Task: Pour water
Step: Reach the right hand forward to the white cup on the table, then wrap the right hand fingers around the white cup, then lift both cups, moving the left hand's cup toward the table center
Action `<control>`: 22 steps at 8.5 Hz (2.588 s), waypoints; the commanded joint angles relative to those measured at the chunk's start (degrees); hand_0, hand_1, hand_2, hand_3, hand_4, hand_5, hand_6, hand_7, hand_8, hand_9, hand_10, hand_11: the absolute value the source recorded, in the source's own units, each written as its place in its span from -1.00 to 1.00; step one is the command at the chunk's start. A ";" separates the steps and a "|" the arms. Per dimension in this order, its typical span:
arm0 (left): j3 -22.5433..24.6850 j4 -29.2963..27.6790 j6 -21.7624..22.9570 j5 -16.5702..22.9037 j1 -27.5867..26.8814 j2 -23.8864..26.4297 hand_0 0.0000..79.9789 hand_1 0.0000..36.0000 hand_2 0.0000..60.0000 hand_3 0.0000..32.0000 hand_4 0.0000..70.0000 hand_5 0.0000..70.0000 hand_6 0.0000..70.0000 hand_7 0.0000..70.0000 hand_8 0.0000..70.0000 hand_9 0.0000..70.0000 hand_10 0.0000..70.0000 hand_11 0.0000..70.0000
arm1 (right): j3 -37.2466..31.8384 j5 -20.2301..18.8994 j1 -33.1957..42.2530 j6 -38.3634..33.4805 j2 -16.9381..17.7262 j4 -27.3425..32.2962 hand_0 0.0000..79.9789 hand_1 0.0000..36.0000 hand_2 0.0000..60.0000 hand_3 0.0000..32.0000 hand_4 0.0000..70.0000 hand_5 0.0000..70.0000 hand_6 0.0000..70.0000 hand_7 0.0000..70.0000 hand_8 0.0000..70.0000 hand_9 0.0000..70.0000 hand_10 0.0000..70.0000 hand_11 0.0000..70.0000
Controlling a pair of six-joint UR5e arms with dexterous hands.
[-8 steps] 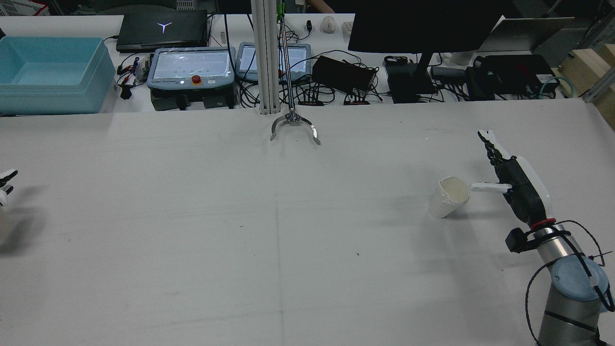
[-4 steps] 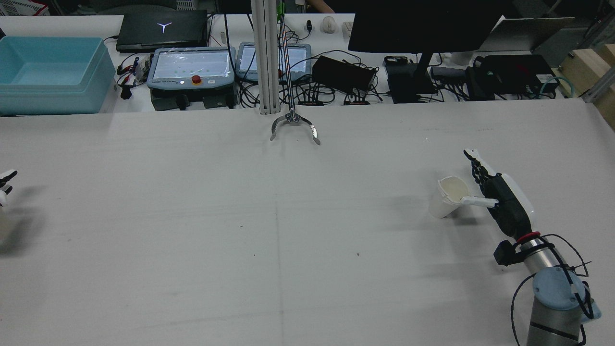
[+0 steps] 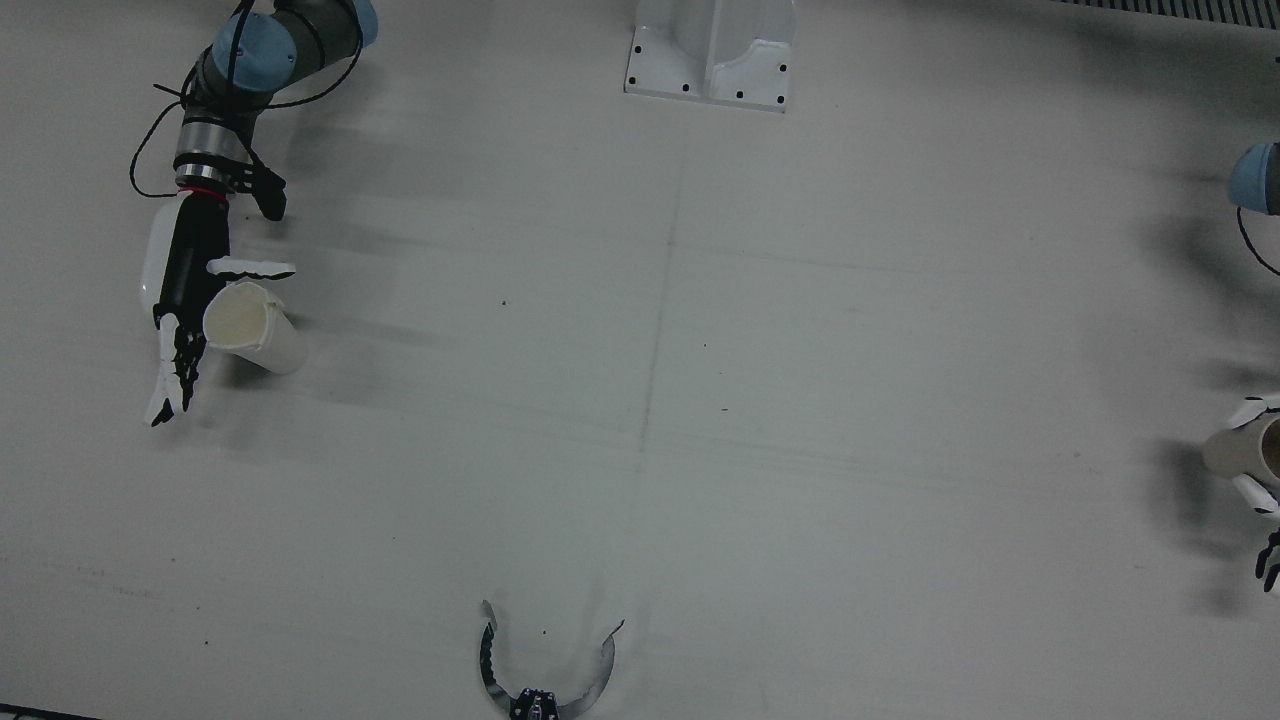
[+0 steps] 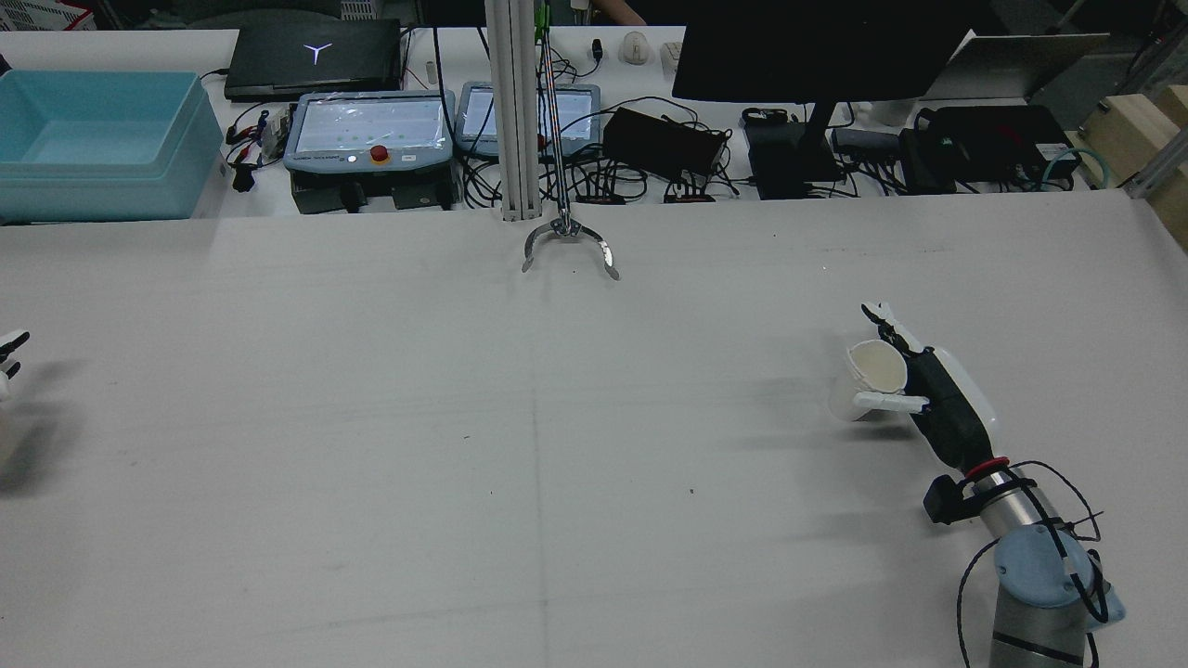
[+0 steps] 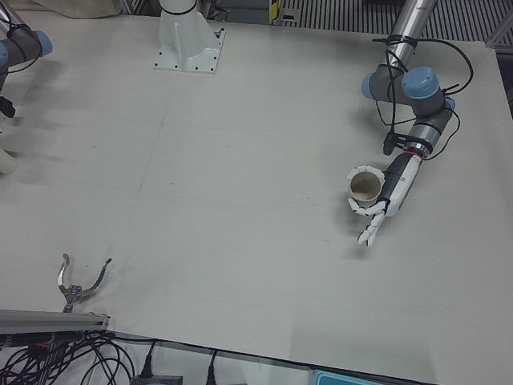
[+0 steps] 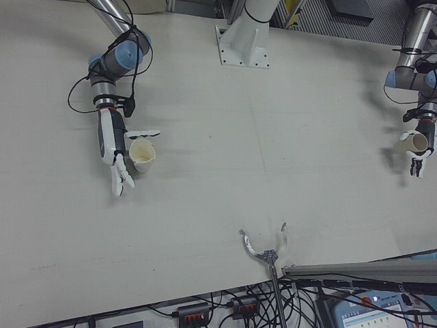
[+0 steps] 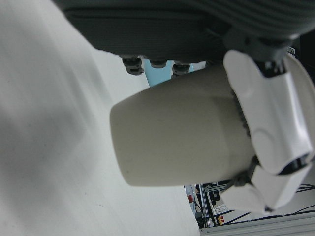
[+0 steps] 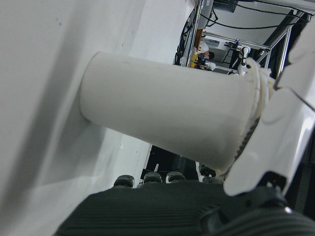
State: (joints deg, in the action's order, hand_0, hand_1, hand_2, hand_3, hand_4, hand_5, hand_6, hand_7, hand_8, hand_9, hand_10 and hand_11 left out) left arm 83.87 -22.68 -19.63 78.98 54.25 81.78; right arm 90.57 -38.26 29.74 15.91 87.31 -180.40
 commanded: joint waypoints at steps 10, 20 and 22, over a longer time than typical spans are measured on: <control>-1.60 -0.88 0.04 -0.15 -0.11 -0.65 0.14 1.00 1.00 -1.00 0.20 0.47 -0.88 -0.76 -1.00 -0.99 -0.90 -0.81 | -0.13 0.73 -1.80 0.61 -0.38 -0.74 0.34 0.04 -0.35 -1.00 -0.53 0.11 0.07 0.75 0.04 0.40 -0.42 -0.12; 5.25 10.16 -0.67 5.81 -4.22 11.08 0.17 1.00 1.00 -1.00 0.31 0.60 -0.84 -0.71 -1.00 -0.98 -0.90 -0.81 | 6.98 -0.06 7.43 1.83 -0.03 -3.82 0.39 0.30 0.43 -1.00 -0.46 0.85 0.62 1.00 0.48 0.94 0.66 1.00; 9.44 15.27 -4.24 5.74 -8.70 16.20 0.15 1.00 1.00 -1.00 0.29 0.62 -0.84 -0.71 -1.00 -0.98 -0.90 -0.80 | 8.39 -0.41 10.32 2.63 0.14 -3.91 0.40 0.32 0.41 -1.00 -0.47 0.86 0.61 1.00 0.45 0.90 0.62 1.00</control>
State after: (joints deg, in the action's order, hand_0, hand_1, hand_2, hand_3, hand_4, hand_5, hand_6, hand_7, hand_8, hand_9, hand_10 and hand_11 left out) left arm 89.19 -13.26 -20.40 83.83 49.91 91.70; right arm 97.39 -38.31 37.14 17.75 87.32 -184.09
